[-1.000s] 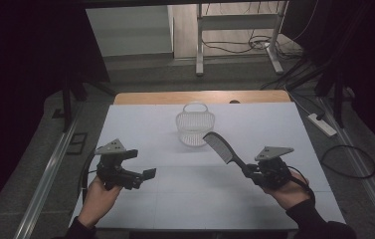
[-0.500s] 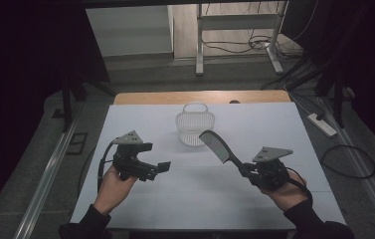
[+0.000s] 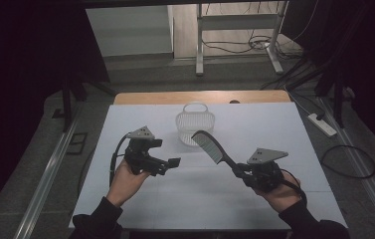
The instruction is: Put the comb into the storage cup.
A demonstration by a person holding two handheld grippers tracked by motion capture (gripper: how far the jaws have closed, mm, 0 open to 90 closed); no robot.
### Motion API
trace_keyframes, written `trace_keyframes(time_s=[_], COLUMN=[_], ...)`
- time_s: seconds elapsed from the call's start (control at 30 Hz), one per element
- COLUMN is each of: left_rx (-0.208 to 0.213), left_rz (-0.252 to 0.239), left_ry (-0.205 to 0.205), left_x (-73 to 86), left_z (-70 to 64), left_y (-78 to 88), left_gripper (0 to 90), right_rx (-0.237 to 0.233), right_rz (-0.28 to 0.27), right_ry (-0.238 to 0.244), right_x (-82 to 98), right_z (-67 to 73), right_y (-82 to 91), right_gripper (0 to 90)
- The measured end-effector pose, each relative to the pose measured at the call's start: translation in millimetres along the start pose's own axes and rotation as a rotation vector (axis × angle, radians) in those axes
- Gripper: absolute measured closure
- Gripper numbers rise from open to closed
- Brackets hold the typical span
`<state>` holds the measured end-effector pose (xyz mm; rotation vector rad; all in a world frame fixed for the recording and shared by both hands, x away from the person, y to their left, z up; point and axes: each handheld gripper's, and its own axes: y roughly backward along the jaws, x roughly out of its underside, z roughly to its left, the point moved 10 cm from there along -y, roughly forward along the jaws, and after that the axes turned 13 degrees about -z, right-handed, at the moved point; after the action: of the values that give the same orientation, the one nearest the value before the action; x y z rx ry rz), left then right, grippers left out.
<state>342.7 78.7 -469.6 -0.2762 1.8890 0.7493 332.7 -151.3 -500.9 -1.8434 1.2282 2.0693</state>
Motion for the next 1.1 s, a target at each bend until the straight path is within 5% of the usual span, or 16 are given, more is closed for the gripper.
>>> trace_keyframes(time_s=[1.1], left_rx=[0.080], left_rz=[-0.002], left_ry=[0.092], left_x=[-3.9], left_z=[-12.8], left_y=[-32.5], left_gripper=[0.0], right_rx=[-0.058], right_rz=[-0.069], right_ry=[0.066], right_x=[-16.4], right_z=[38.8], right_y=[-21.0], right_gripper=[72.2])
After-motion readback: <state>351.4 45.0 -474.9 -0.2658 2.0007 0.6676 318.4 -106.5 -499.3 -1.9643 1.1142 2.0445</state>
